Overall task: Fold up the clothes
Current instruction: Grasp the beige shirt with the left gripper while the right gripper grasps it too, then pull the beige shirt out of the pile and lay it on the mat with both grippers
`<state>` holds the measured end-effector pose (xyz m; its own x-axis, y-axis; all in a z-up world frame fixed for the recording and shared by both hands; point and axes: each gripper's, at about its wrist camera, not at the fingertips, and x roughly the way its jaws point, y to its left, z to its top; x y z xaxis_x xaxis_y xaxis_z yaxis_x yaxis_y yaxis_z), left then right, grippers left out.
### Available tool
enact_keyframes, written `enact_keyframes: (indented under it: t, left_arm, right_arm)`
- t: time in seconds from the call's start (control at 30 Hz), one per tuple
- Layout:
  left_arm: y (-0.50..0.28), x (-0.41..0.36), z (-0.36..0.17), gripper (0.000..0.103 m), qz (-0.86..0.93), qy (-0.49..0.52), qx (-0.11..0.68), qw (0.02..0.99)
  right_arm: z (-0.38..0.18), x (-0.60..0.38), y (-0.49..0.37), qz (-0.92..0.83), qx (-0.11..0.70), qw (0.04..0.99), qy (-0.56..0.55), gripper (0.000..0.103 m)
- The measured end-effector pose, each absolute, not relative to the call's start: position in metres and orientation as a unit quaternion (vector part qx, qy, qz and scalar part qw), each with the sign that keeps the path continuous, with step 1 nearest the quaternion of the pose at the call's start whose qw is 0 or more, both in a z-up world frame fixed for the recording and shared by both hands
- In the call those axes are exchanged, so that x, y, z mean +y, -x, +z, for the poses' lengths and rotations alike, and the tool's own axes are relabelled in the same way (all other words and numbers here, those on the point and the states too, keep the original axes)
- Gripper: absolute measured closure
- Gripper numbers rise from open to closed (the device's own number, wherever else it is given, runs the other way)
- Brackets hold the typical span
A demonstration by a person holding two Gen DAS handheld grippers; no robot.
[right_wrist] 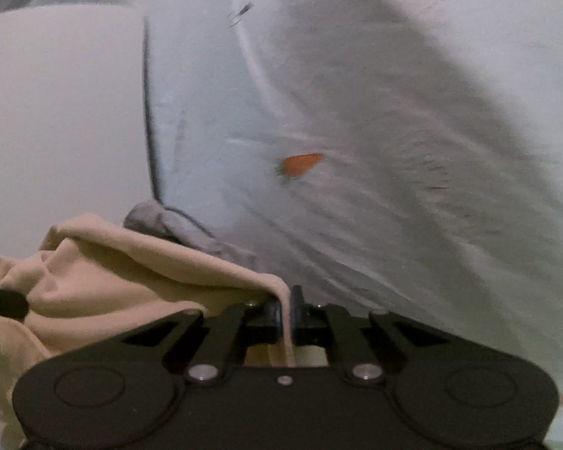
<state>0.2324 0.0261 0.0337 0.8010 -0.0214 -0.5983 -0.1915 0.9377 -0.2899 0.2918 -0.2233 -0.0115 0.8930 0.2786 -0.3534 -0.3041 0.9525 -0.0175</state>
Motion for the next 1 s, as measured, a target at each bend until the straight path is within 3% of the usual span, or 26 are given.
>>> enact_keyframes:
  t: [0.43, 0.83, 0.93, 1.0]
  left_arm:
    - [-0.103, -0.142, 0.029, 0.083, -0.163, 0.098, 0.377, 0.906]
    - [0.038, -0.336, -0.057, 0.079, -0.277, 0.054, 0.556, 0.782]
    - [0.053, -0.341, -0.065, 0.075, -0.254, 0.054, 0.567, 0.782]
    - [0.061, -0.335, -0.065, 0.068, -0.229, 0.059, 0.57, 0.787]
  right_arm:
    - [0.003, -0.419, -0.054, -0.07, 0.179, 0.981, 0.006, 0.098]
    - [-0.077, -0.613, 0.119, -0.231, 0.354, 0.905, -0.037, 0.096]
    - [-0.099, -0.632, 0.135, -0.211, 0.403, 0.89, -0.037, 0.084]
    - [-0.103, -0.631, 0.137, -0.194, 0.412, 0.89, -0.031, 0.07]
